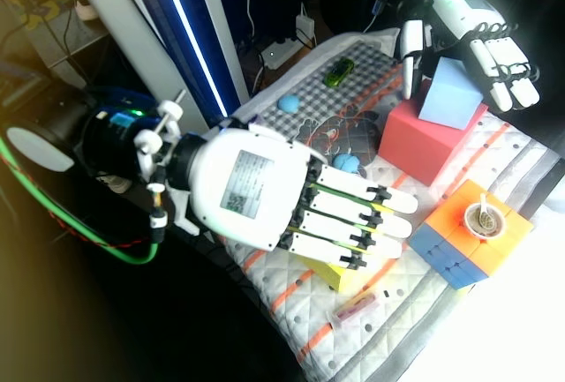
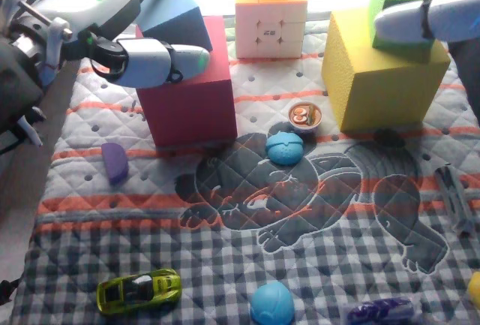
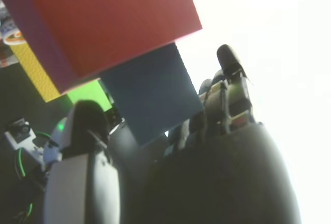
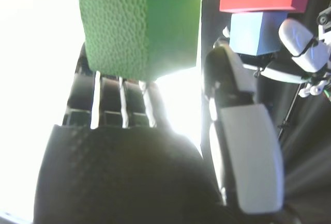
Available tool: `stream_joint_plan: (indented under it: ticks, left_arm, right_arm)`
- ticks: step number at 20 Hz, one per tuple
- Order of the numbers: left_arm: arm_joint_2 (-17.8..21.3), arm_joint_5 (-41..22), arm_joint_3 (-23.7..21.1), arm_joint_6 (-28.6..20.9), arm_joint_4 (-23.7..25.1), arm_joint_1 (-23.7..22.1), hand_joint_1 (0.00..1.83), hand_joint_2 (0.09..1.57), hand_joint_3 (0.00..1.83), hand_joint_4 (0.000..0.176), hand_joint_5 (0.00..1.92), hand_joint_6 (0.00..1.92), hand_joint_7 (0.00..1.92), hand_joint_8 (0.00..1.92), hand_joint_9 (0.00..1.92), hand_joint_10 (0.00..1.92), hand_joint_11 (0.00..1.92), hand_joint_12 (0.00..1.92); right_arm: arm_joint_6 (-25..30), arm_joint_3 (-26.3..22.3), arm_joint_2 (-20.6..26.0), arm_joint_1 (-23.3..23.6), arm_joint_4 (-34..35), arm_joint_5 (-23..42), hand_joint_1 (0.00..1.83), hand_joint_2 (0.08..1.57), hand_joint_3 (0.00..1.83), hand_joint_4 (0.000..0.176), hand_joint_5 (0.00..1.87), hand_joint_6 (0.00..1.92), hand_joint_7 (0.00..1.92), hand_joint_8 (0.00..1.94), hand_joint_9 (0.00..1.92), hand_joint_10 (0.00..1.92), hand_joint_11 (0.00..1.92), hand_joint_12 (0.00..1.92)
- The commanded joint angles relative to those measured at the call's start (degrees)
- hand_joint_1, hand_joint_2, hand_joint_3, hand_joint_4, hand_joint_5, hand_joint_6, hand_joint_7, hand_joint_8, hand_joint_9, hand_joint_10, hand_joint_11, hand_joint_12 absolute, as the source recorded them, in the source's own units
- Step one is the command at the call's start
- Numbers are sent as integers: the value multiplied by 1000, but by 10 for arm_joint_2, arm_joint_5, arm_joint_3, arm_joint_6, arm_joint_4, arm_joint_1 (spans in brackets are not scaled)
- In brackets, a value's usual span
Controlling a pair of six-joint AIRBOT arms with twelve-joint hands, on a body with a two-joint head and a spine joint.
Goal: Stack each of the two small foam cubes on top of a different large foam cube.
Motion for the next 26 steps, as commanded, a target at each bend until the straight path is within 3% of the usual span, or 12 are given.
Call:
stream_joint_plan:
  ticks: [1,5,7,9,13,15,18,20,21,24,25,26]
  left_arm:
    - [10,-54,-5,-1,15,-1,350,1025,0,176,0,0,0,0,0,0,0,0]
    - [30,-85,-25,-14,35,-1,314,1016,0,176,0,0,0,0,0,0,0,0]
    - [42,-102,-37,-29,52,0,376,1039,0,176,0,0,0,0,0,0,0,0]
    - [53,-122,-51,-32,66,2,445,1037,0,176,0,0,0,0,0,0,0,0]
    - [75,-167,-76,-47,90,13,436,1007,0,176,0,0,0,0,0,0,0,0]
    - [92,-196,-88,-87,110,26,407,1007,0,176,0,0,0,0,0,0,0,0]
    - [126,-256,-97,-241,159,66,474,1033,1,176,0,0,0,0,0,0,0,0]
    - [144,-304,-97,-352,190,99,491,1007,0,176,0,0,0,0,0,0,0,0]
    - [152,-333,-98,-396,203,115,481,1015,0,170,0,0,0,0,0,0,0,0]
    - [164,-407,-103,-475,219,166,481,1055,13,166,0,0,0,0,0,0,0,0]
    - [165,-428,-105,-488,223,177,455,1092,27,136,0,0,0,0,0,0,0,0]
    - [165,-445,-108,-493,227,184,448,1089,24,141,0,0,0,0,0,0,0,0]
  right_arm:
    - [1,-1,14,18,6,74,493,1025,0,132,0,0,0,0,0,0,0,0]
    - [1,-24,51,37,6,90,469,997,0,114,0,0,0,0,0,0,0,0]
    - [1,-38,72,39,6,110,446,1009,0,127,0,0,0,0,0,0,0,0]
    - [1,-55,93,39,6,134,418,1081,0,88,0,0,0,0,0,0,0,0]
    - [1,-82,126,32,6,172,395,1070,0,123,0,0,0,0,0,0,0,0]
    - [1,-99,145,11,14,209,486,1044,0,145,0,0,0,0,0,0,0,0]
    - [1,-122,172,-48,32,293,448,1018,0,117,0,0,0,0,0,0,18,9]
    - [1,-141,188,-79,41,341,445,1016,0,111,0,0,0,0,0,0,0,0]
    - [1,-149,193,-91,46,365,457,1043,0,92,0,0,0,0,0,0,0,0]
    - [1,-155,191,-144,58,455,484,1076,8,32,0,0,0,0,0,0,0,0]
    - [1,-151,187,-168,59,491,532,1086,11,30,0,0,0,0,0,0,0,0]
    - [1,-148,185,-193,64,524,552,1089,11,28,0,0,0,0,0,0,0,0]
